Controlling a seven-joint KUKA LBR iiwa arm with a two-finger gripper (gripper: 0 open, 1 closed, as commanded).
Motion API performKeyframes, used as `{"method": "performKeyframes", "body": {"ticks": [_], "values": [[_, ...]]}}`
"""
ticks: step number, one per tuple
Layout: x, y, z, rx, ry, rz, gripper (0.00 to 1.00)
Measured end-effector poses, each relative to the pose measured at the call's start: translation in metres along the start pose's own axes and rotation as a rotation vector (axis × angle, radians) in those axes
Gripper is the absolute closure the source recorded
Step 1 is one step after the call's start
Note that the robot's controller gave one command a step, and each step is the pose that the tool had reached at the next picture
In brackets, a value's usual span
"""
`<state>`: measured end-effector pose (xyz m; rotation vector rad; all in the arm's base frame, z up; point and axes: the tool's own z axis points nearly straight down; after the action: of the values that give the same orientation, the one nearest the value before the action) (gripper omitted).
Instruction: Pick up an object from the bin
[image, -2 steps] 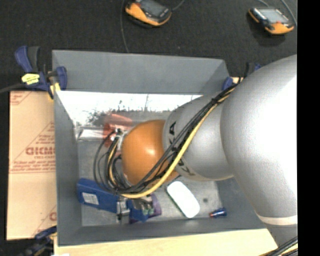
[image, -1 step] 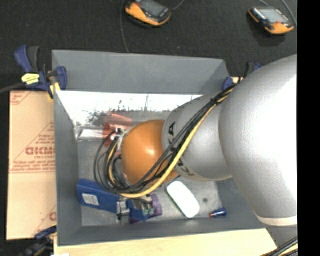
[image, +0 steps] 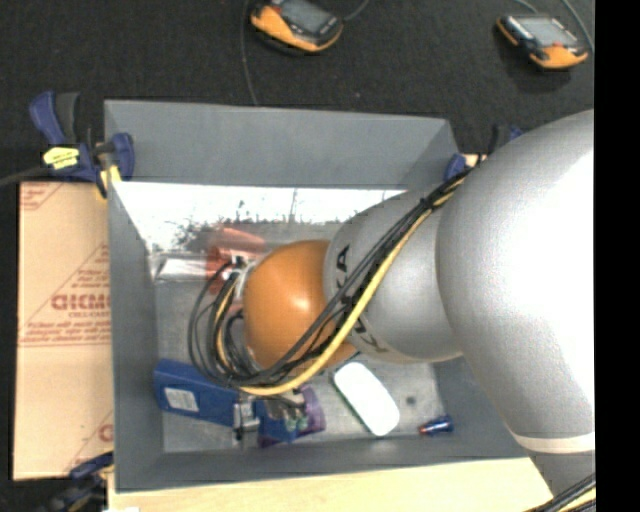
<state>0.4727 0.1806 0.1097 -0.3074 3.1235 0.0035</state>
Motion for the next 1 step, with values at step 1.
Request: {"method": "performKeyframes", "body": {"ticks": [1], "values": [[0.0000,0.0000,-0.0001,0.000,0.000,0.001,1.00]]}}
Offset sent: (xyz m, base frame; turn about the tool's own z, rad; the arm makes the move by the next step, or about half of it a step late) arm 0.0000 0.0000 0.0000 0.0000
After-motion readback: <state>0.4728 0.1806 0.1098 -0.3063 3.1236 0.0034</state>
